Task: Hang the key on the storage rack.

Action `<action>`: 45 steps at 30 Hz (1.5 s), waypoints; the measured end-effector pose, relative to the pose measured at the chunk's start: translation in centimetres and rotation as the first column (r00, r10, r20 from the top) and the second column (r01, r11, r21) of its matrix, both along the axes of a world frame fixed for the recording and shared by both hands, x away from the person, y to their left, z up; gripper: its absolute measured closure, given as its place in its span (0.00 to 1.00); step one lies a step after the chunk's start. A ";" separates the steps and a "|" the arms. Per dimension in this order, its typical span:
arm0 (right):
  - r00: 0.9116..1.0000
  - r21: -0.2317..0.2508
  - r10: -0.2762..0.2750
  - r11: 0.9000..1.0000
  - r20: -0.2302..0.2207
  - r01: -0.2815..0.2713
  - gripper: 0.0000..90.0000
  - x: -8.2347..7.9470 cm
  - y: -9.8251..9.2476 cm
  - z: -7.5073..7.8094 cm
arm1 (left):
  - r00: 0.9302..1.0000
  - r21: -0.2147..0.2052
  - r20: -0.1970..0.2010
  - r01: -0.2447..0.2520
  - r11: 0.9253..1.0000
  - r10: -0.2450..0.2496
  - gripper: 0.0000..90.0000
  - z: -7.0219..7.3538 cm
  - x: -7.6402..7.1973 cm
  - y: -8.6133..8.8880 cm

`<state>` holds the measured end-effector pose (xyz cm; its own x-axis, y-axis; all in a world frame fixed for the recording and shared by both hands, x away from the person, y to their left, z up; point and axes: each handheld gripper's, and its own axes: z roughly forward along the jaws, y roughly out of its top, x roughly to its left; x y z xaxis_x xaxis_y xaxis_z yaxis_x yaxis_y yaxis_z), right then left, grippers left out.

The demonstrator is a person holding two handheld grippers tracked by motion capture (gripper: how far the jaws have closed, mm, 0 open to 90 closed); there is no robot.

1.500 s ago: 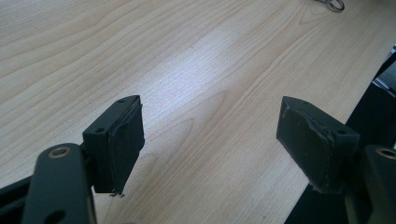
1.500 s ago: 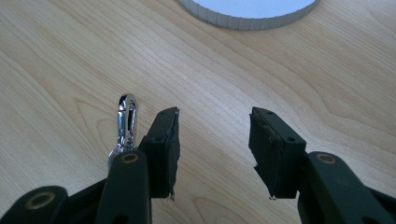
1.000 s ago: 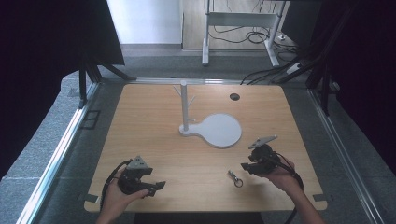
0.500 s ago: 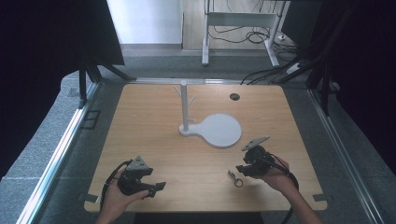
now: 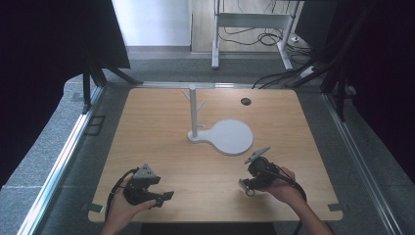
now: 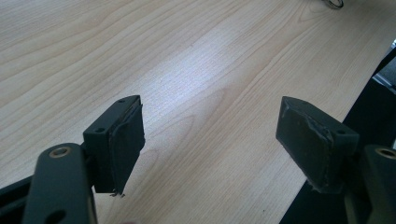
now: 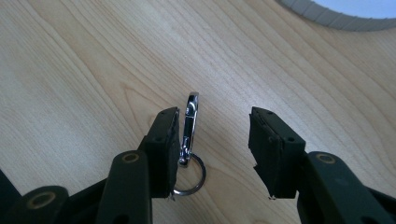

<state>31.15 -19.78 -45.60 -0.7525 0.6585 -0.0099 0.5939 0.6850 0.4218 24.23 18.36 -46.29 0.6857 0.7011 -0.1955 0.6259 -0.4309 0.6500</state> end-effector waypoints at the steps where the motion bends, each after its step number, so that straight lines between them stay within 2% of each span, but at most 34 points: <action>1: 1.000 0.000 0.000 1.000 -0.008 0.000 0.60 0.0 0.1 -0.2 | 1.000 0.003 -0.001 -0.001 1.000 0.001 0.27 0.0 0.0 0.0; 6: 1.000 -0.010 0.018 1.000 -0.022 -0.018 0.60 -0.2 0.6 -0.8 | 1.000 0.008 -0.006 0.007 1.000 -0.007 0.27 -0.2 0.0 -0.3; 18: 0.999 -0.036 0.014 0.999 -0.050 -0.016 0.62 -0.3 1.0 -1.9 | 1.000 0.017 -0.011 0.011 1.000 -0.011 0.27 -0.4 0.1 -0.5; 22: 0.999 -0.058 0.015 0.998 -0.049 -0.017 0.64 -0.3 1.1 -2.2 | 1.000 0.018 -0.012 0.011 1.000 -0.011 0.27 -0.4 0.1 -0.5; 38: 0.998 -0.094 0.018 0.995 -0.064 -0.024 0.75 -0.5 1.4 -2.4 | 1.000 0.023 -0.019 0.018 1.000 -0.018 0.27 -0.6 0.1 -0.7; 45: 0.995 -0.104 0.022 0.994 -0.097 -0.032 0.77 -0.2 1.6 -2.3 | 1.000 0.025 -0.021 0.021 0.999 -0.021 0.27 -0.6 0.1 -0.8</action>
<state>30.99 -18.21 -47.87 -0.7707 0.6372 -0.0059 0.6088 0.7389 0.2887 24.35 17.53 -46.94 0.6965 0.6914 -0.1918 0.6295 -0.4605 0.6259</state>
